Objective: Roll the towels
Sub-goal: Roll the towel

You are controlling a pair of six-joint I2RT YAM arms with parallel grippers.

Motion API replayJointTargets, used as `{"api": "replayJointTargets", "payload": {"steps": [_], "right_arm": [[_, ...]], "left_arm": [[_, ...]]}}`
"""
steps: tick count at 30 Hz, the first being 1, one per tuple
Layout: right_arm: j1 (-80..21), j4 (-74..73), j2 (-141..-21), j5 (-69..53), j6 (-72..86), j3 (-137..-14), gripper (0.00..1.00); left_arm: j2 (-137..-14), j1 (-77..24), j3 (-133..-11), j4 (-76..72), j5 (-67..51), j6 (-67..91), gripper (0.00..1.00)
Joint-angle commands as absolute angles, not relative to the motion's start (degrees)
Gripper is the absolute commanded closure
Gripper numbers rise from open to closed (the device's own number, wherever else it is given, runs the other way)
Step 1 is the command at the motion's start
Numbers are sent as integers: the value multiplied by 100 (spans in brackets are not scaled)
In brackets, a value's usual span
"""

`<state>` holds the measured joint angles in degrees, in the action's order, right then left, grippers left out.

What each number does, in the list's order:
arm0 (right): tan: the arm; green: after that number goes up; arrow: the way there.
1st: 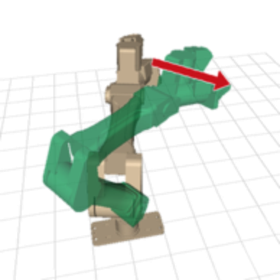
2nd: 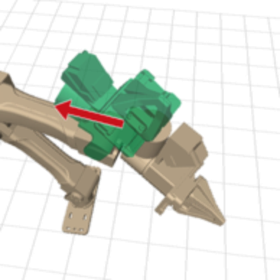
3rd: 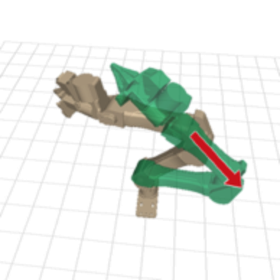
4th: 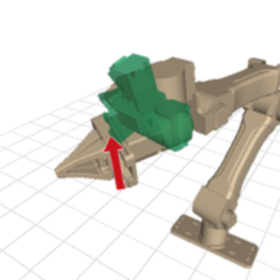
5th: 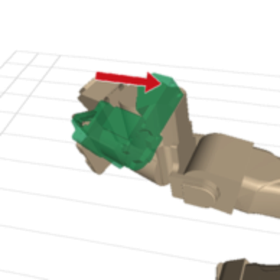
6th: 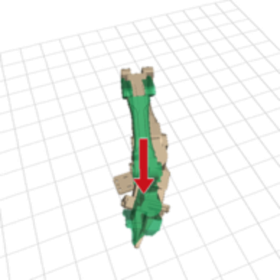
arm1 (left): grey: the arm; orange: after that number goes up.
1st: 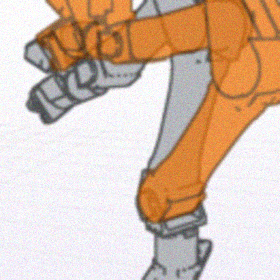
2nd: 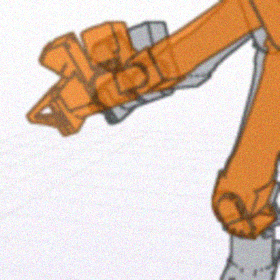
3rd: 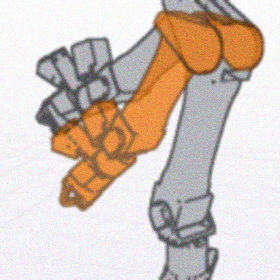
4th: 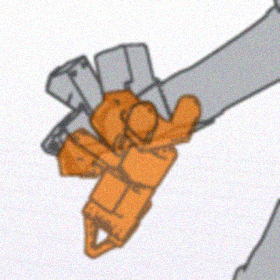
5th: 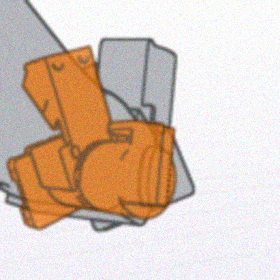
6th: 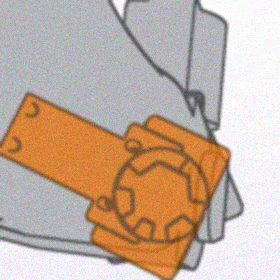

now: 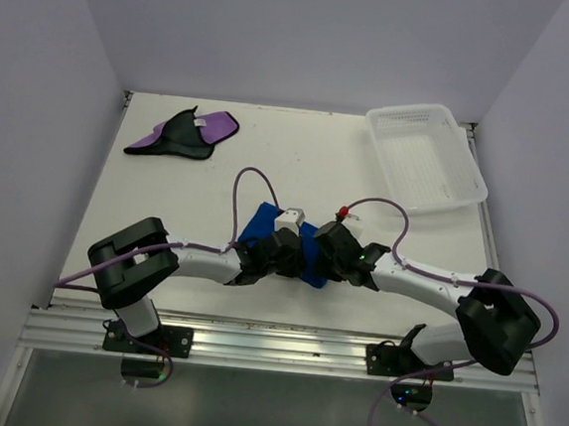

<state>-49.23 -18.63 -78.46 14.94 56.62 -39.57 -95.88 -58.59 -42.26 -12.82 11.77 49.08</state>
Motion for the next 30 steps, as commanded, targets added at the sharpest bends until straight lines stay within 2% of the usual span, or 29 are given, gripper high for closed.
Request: {"api": "replayJointTargets", "payload": {"steps": [1,17,30], "right_arm": [[-4966,-1626,-7989,1433,5774,-4148,68],[-5001,-1424,-8385,1389,5818,-4061,66],[-5001,-1318,-8657,1327,6038,-4122,61]], "left_arm": [[-9422,-5889,-4148,-1406,1327,4983,80],[-9325,-5889,-4149,-1319,1362,4922,80],[-7824,-5827,-3534,-835,1969,5176,78]]}}
